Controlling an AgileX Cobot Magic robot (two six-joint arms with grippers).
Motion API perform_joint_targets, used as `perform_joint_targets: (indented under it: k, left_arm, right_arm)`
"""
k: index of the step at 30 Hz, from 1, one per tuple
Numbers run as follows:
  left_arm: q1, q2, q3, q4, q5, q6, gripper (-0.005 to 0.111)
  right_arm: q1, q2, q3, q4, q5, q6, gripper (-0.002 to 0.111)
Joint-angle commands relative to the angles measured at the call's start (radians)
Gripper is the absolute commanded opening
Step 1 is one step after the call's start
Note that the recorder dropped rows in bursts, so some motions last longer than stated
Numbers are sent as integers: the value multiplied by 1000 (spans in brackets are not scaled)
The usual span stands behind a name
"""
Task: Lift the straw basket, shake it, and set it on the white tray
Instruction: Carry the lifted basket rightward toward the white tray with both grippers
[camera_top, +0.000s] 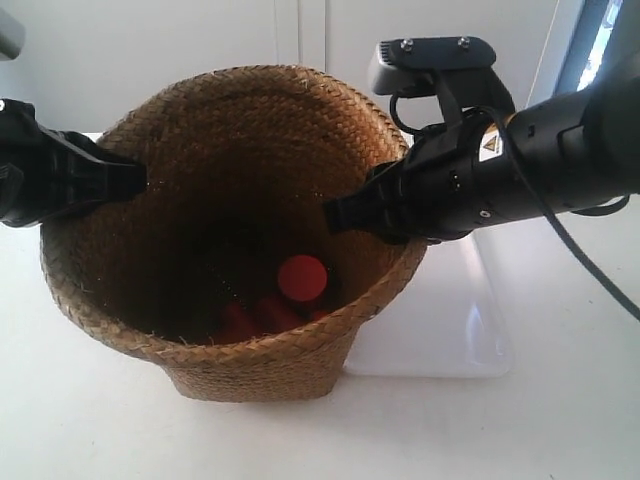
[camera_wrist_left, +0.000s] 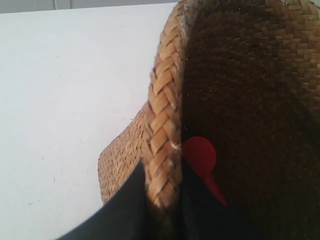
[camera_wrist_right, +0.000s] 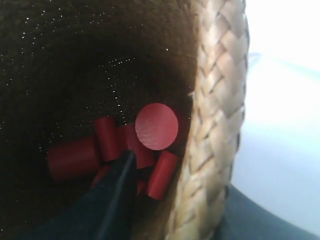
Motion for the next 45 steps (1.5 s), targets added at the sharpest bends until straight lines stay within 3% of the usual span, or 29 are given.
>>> perform_joint_targets:
  k: [1, 2, 3, 4, 6, 10, 19, 35, 41, 45]
  left_arm:
    - [-7, -79, -154, 4, 84, 45, 0]
    - [-7, -118, -224, 10, 152, 68, 0]
    - [-7, -112, -192, 18, 149, 88, 0]
    - [-2, -34, -67, 40, 97, 67, 0]
    - [0, -23, -46, 23, 99, -5, 0]
    - [11, -86, -84, 37, 90, 15, 0]
    - [11, -82, -84, 39, 107, 15, 0]
    - [33, -7, -81, 61, -30, -93, 0]
    - [33, -5, -79, 72, 94, -44, 0]
    - [33, -4, -75, 77, 99, -44, 0]
  right_arm:
    - [-3, -110, -184, -24, 135, -23, 0]
    - [9, -183, -226, -6, 125, -21, 0]
    - [22, -196, -174, -6, 44, -17, 0]
    - [29, -117, 1, -4, -92, 0, 0]
    - [11, -47, 6, 25, -1, 67, 0]
    - [32, -118, -63, 37, -11, 0, 0]
    - [30, -46, -63, -16, 59, 0, 0]
    - [30, -15, -38, 9, 82, 7, 0]
    - [30, -10, -30, 9, 77, 7, 0]
    - [30, -4, -30, 9, 66, 7, 0]
